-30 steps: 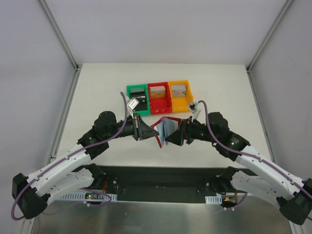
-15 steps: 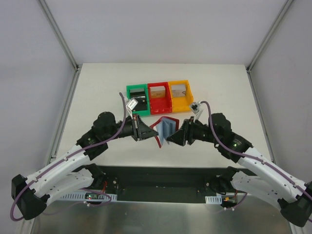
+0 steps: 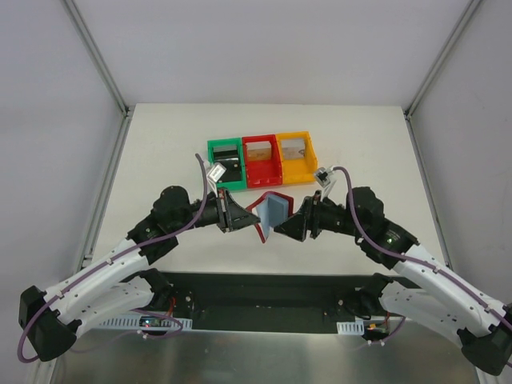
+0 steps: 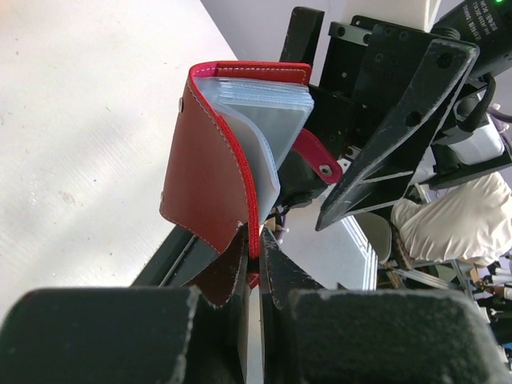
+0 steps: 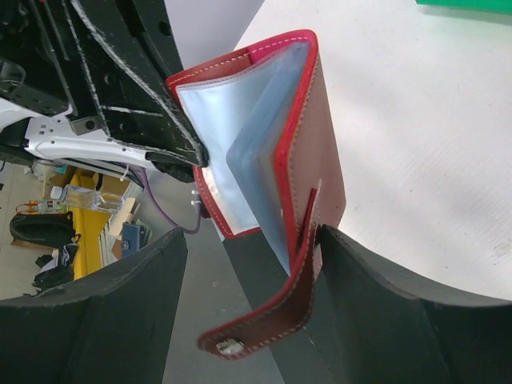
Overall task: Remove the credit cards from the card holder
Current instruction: Open the card holder at the center of the board.
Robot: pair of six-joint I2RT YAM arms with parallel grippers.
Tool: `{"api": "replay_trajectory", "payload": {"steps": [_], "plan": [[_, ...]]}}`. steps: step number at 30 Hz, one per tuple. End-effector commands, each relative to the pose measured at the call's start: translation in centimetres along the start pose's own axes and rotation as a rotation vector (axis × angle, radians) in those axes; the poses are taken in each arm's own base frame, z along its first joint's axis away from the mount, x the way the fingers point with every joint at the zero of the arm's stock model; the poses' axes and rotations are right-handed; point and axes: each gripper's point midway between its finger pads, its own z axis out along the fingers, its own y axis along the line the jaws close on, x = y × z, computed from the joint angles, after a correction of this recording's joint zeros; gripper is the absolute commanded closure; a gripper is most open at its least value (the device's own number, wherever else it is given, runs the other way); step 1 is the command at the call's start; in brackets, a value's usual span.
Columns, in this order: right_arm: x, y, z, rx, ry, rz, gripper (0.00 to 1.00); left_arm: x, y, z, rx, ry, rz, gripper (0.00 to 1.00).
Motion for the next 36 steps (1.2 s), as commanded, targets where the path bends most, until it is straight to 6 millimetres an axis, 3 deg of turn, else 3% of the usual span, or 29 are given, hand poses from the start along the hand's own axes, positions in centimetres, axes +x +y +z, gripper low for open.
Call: {"api": "replay_trajectory", "payload": {"steps": [1, 9, 17, 28, 36], "plan": [[-2.5, 3.4, -1.1, -0.097, -0.073, -0.053, 0.3, -0.6, -1.1, -0.1, 0.062, -0.036, 0.045, 1.0], [-2.5, 3.0, -1.1, -0.068, -0.069, -0.046, 0.41, -0.6, -1.6, 0.0, 0.094, -0.035, 0.026, 1.0], [-2.5, 2.6, -0.8, -0.056, -0.064, -0.044, 0.46, -0.6, -2.1, -0.4, 0.11, -0.038, 0.032, 1.0], [-2.6, 2.3, -0.5, -0.043, -0.062, -0.039, 0.41, -0.9, -3.1, -0.6, 0.137, -0.03, 0.031, 1.0], [-3.4, 2.0, -1.4, -0.015, -0.11, -0.046, 0.41, -0.9, -3.0, -0.6, 0.131, -0.034, 0.034, 1.0]]}}
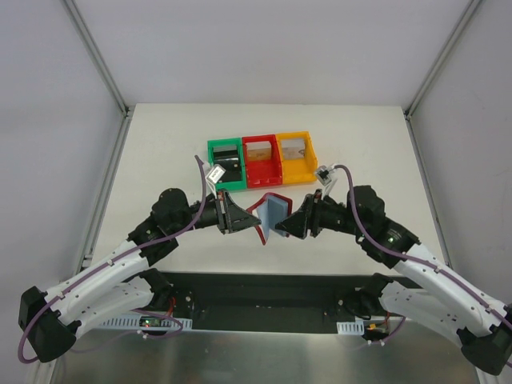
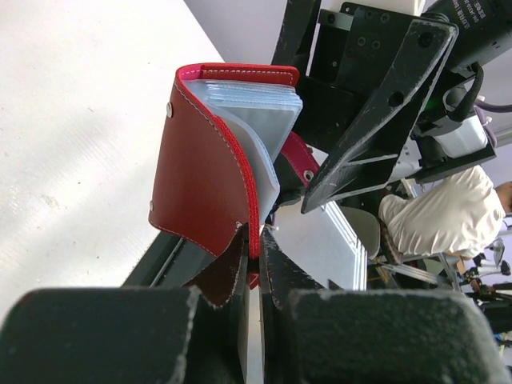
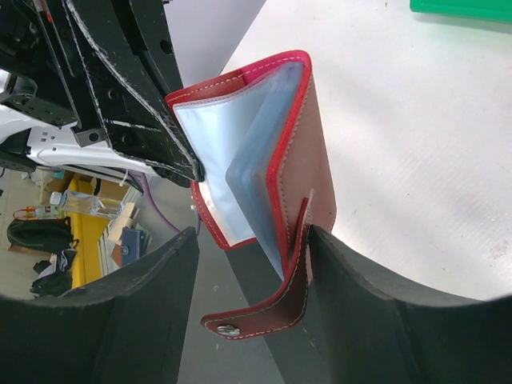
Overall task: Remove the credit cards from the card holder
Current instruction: Open the card holder at the center of the board.
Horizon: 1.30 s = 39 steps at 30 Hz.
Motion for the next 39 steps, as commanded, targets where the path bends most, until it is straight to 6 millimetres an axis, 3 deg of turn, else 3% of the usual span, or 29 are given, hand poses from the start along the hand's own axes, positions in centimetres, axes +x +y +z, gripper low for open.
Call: {"api": "replay_trajectory", "payload": {"steps": [1, 10, 20, 25, 33, 39], "plan": [[-2.9, 1.5, -1.3, -0.012, -0.105, -0.042, 0.43, -1.3, -2.6, -0.5, 0.084, -0.035, 0.044, 1.0], [-3.8, 1.3, -2.1, -0.006, -0.145, -0.036, 0.59, -1.1, -2.8, -0.6, 0.088, -0.031, 0.046, 1.0], [-3.3, 0.3, -1.6, 0.016, -0.125, -0.026, 0.8, -0.6, -1.9, -0.6, 0.066, -0.015, 0.047, 1.0], [-1.5, -2.7, -0.8, 0.096, -0.088, 0.004, 0.92, 0.2, 1.2, -0.6, -0.045, -0.002, 0.02, 0.98], [0.7, -6.2, -0.1, 0.189, -0.049, 0.012, 1.0, 2.6, 6.3, -0.6, -0.19, 0.039, -0.026, 0.87], [1.9, -7.8, 0.7, 0.224, -0.013, 0.03, 0.99, 3.9, 9.1, -0.2, -0.273, 0.073, -0.062, 0.57]]}}
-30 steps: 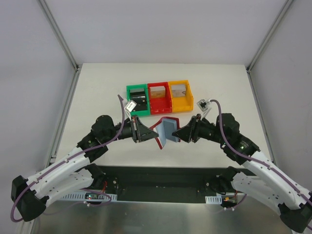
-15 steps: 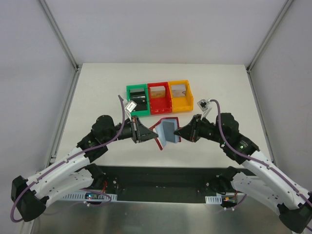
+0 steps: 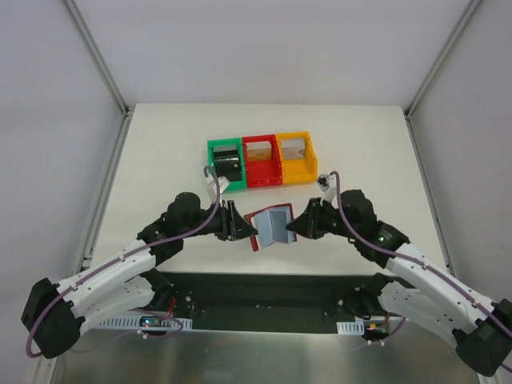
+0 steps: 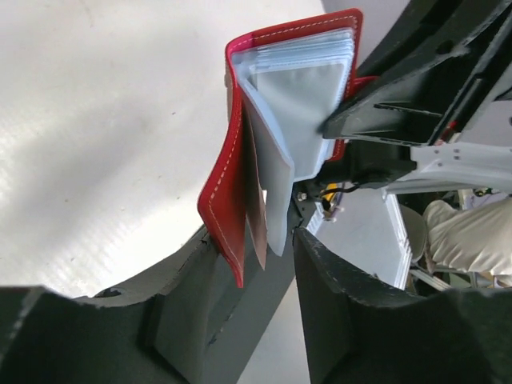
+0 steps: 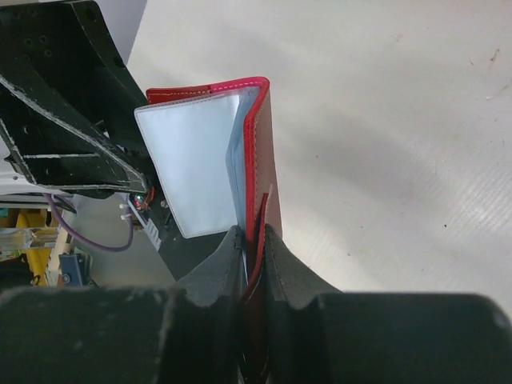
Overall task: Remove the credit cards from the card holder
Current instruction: Open the card holder at the center of the board.
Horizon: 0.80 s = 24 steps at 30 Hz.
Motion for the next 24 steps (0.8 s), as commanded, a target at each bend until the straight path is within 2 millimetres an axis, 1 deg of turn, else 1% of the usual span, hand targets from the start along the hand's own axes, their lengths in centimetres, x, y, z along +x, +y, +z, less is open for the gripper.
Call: {"api": "replay_trajectory", "payload": {"steps": [1, 3, 6, 9, 10, 11, 14, 16, 19, 24], "plan": [[-0.6, -0.6, 0.6, 0.01, -0.035, -0.022, 1.0, 0.1, 2.1, 0.5, -0.07, -0.012, 0.004, 0.54], [-0.1, -1.4, 1.1, 0.034, -0.024, -0.013, 1.0, 0.3, 3.2, 0.5, -0.112, -0.018, -0.004, 0.5], [0.5, -2.5, 1.8, 0.059, -0.016, 0.004, 1.0, -0.1, 4.4, 0.2, -0.176, -0.054, 0.01, 0.48], [0.8, -3.4, 2.3, 0.082, -0.024, 0.016, 1.0, -0.8, 4.8, -0.3, -0.211, -0.099, 0.018, 0.47], [1.3, -4.0, 2.5, 0.099, -0.016, 0.028, 1.0, -1.1, 4.9, -0.4, -0.221, -0.117, 0.019, 0.47], [1.0, -4.1, 2.7, 0.096, -0.036, 0.029, 1.0, -1.4, 5.0, -0.5, -0.229, -0.133, 0.016, 0.47], [1.6, -5.1, 3.2, 0.111, -0.049, 0.062, 1.0, -1.8, 5.2, -0.5, -0.246, -0.156, -0.006, 0.46], [2.1, -6.0, 3.5, 0.12, -0.059, 0.091, 1.0, -1.8, 5.1, 0.0, -0.237, -0.146, -0.009, 0.46], [3.2, -7.4, 4.0, 0.134, -0.066, 0.138, 1.0, -1.3, 4.9, 1.1, -0.217, -0.107, -0.03, 0.47], [4.2, -8.8, 4.7, 0.141, -0.098, 0.201, 1.0, -0.7, 4.5, 2.9, -0.17, -0.07, -0.058, 0.48]]}}
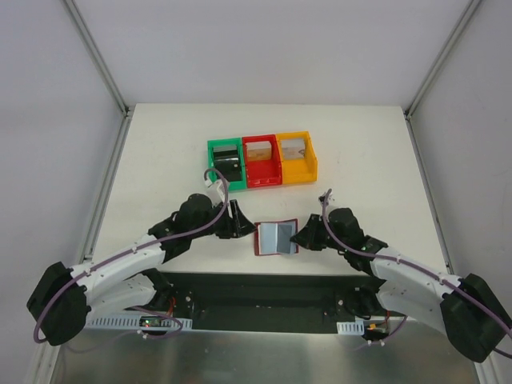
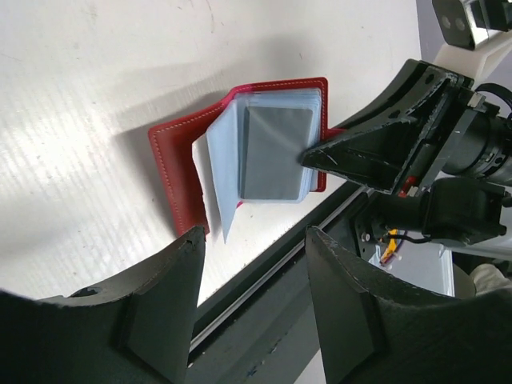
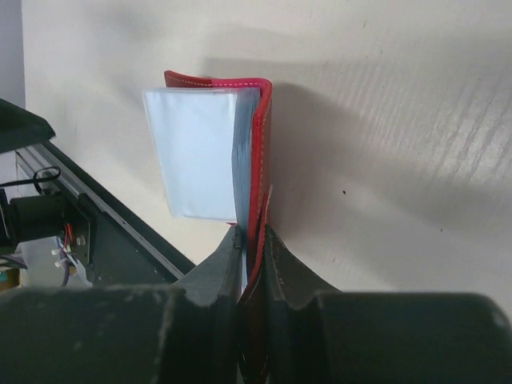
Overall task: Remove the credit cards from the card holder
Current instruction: Open the card holder at the center of the board.
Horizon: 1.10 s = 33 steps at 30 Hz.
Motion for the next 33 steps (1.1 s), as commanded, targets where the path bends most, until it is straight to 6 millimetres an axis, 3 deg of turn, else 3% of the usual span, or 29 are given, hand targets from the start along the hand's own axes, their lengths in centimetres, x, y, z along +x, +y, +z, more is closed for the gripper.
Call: {"api": "replay_trajectory", "payload": {"steps": [1, 7, 11, 16, 25, 27, 30, 33], "plan": [[-2.1, 1.0, 0.7, -0.065, -0.117, 0.056, 1.0, -0.3, -2.3, 1.2, 0.096, -0.001, -0.017, 0.49], [-2.0, 0.2, 0.9, -0.042, -0.14, 0.077, 0.97, 0.7, -2.5, 2.8, 0.096, 0.042, -0.042, 0.49], [-1.9, 0.2, 0.8, -0.05, -0.141, 0.074, 0.77, 1.1, -2.4, 3.8, 0.086, 0.07, -0.041, 0.5], [-2.3, 0.5, 0.5, -0.058, -0.157, 0.075, 0.6, 1.2, -1.9, 4.5, 0.057, 0.085, -0.044, 0.51], [-2.5, 0.5, 0.1, -0.064, -0.168, 0.086, 0.6, 1.3, -1.4, 4.9, 0.029, 0.092, -0.04, 0.55], [-2.5, 0.3, 0.1, -0.06, -0.171, 0.096, 0.63, 1.2, -1.4, 4.9, 0.03, 0.089, -0.035, 0.55], [-2.5, -0.1, 0.0, -0.056, -0.178, 0.107, 0.76, 1.2, -1.4, 4.9, 0.027, 0.092, -0.029, 0.55], [-2.7, -0.2, -0.1, -0.056, -0.183, 0.105, 0.78, 1.1, -1.5, 4.9, 0.03, 0.09, -0.023, 0.55]]}}
